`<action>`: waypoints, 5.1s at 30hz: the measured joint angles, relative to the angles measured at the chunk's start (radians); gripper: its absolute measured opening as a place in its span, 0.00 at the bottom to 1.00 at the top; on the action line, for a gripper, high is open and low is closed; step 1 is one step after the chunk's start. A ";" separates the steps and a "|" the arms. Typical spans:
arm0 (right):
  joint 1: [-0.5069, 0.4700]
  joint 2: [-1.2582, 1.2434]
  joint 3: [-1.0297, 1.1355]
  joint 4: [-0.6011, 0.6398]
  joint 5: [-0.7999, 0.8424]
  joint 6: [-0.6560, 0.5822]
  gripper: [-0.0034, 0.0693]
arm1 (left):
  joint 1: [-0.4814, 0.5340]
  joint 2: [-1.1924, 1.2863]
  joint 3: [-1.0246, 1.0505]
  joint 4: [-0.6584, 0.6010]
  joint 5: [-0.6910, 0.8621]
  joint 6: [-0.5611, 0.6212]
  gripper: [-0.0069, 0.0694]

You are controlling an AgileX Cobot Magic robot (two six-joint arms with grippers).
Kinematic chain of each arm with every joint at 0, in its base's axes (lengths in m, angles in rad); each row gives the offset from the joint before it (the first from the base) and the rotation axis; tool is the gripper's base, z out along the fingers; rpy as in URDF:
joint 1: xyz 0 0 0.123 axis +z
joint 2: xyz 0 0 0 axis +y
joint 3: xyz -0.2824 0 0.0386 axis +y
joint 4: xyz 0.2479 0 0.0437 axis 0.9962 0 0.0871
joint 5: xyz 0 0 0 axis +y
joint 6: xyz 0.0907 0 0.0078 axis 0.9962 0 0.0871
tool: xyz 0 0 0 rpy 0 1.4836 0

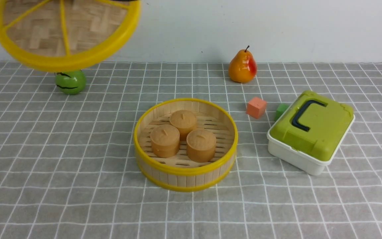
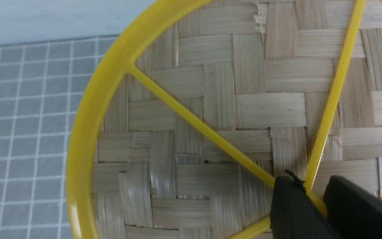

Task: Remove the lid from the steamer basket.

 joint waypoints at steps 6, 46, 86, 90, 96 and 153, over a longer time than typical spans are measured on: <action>0.000 0.000 0.000 0.000 0.000 0.000 0.38 | 0.114 -0.032 0.327 -0.026 -0.106 -0.043 0.23; 0.000 0.000 0.000 0.000 0.000 0.000 0.38 | 0.130 -0.390 0.764 -0.314 -0.701 -0.005 0.45; 0.000 0.000 0.000 0.000 0.000 0.000 0.38 | 0.130 -1.637 2.009 -0.237 -0.884 0.077 0.07; 0.000 0.000 0.000 0.000 0.000 0.000 0.38 | 0.130 -1.689 2.148 -0.067 -1.061 -0.151 0.07; 0.000 0.000 0.000 0.000 0.000 0.000 0.38 | 0.130 -1.758 2.173 -0.046 -0.878 -0.230 0.07; 0.000 0.000 0.000 0.000 0.000 0.000 0.38 | 0.130 -1.758 2.178 -0.222 -0.844 -0.054 0.09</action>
